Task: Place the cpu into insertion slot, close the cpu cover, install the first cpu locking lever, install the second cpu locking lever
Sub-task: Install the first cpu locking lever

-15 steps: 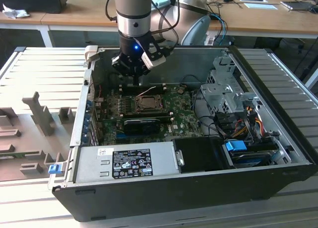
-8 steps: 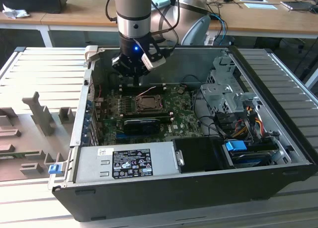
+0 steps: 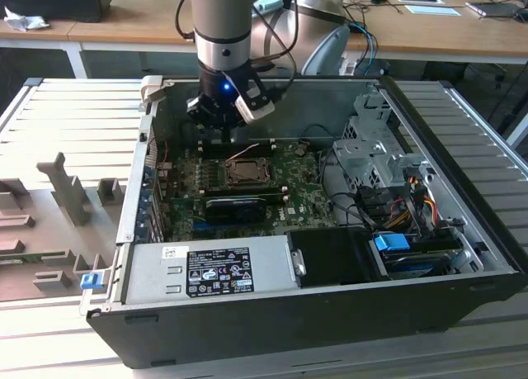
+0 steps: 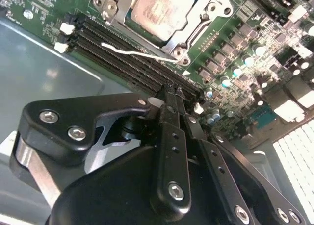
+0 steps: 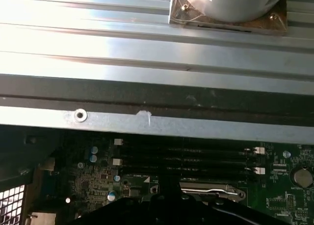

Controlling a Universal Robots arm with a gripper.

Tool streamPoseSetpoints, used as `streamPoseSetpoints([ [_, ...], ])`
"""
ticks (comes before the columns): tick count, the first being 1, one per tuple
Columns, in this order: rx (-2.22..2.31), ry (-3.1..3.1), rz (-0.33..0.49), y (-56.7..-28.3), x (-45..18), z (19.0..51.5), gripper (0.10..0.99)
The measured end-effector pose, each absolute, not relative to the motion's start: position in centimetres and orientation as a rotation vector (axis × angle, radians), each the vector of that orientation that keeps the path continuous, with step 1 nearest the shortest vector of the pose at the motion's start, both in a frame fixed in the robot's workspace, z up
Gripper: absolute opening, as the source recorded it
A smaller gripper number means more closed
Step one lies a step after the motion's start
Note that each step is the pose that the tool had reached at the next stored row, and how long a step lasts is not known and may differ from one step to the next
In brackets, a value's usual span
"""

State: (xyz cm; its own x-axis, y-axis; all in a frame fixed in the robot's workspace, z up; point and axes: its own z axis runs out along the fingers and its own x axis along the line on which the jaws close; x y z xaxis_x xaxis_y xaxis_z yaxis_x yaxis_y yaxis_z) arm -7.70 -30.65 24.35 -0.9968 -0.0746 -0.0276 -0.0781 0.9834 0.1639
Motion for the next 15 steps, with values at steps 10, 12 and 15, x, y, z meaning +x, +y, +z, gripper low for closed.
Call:
streamPoseSetpoints([
  [10, -0.158, 3.11, 0.232, -30.7, -7.1, 23.5, 0.106],
  [12, -0.172, 3.11, 0.232, -30.7, -6.7, 23.3, 0.106],
  [15, -0.172, 3.11, 0.232, -30.6, -6.0, 22.9, 0.106],
])
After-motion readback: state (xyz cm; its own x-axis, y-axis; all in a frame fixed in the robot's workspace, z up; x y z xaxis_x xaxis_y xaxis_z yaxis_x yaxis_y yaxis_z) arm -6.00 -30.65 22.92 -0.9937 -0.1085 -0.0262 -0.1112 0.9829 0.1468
